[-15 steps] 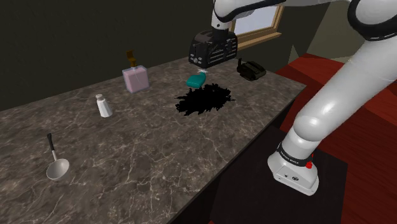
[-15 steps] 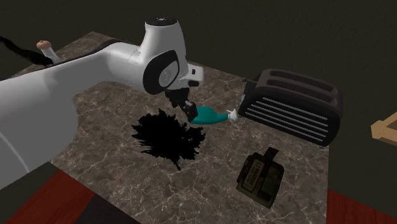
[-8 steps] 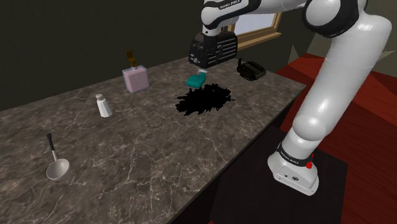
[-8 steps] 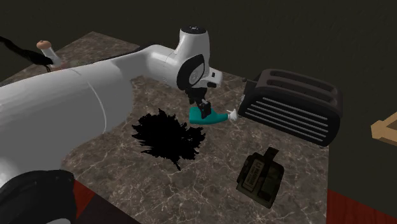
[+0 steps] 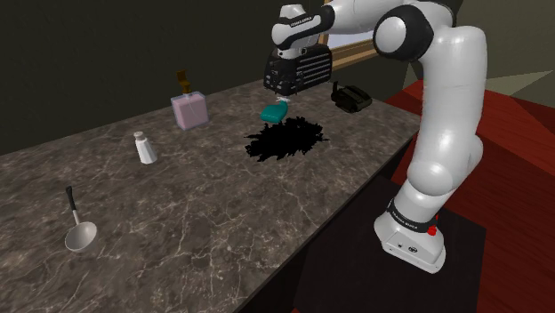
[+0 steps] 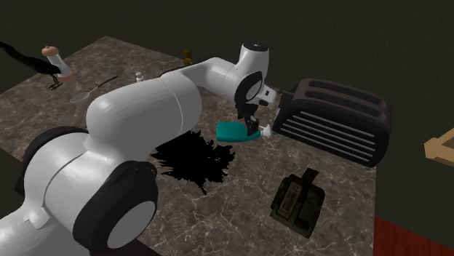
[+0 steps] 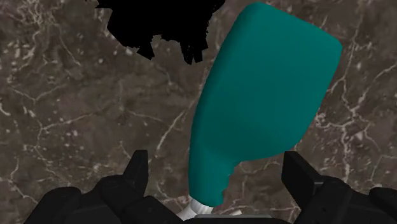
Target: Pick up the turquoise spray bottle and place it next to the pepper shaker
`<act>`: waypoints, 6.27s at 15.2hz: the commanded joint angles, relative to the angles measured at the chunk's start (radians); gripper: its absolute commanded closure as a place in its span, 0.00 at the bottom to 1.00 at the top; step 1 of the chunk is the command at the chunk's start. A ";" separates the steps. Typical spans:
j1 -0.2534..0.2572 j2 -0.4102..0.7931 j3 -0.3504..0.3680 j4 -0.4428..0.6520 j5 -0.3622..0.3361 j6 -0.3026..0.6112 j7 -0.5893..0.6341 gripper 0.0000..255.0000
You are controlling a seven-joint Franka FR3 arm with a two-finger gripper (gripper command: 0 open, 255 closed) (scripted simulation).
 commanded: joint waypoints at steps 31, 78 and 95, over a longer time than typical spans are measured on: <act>-0.037 0.238 -0.014 0.194 0.047 0.022 0.059 1.00; 0.170 -0.049 0.048 0.189 0.010 -0.250 0.340 1.00; 0.413 -0.069 0.167 0.157 -0.020 -0.223 0.700 1.00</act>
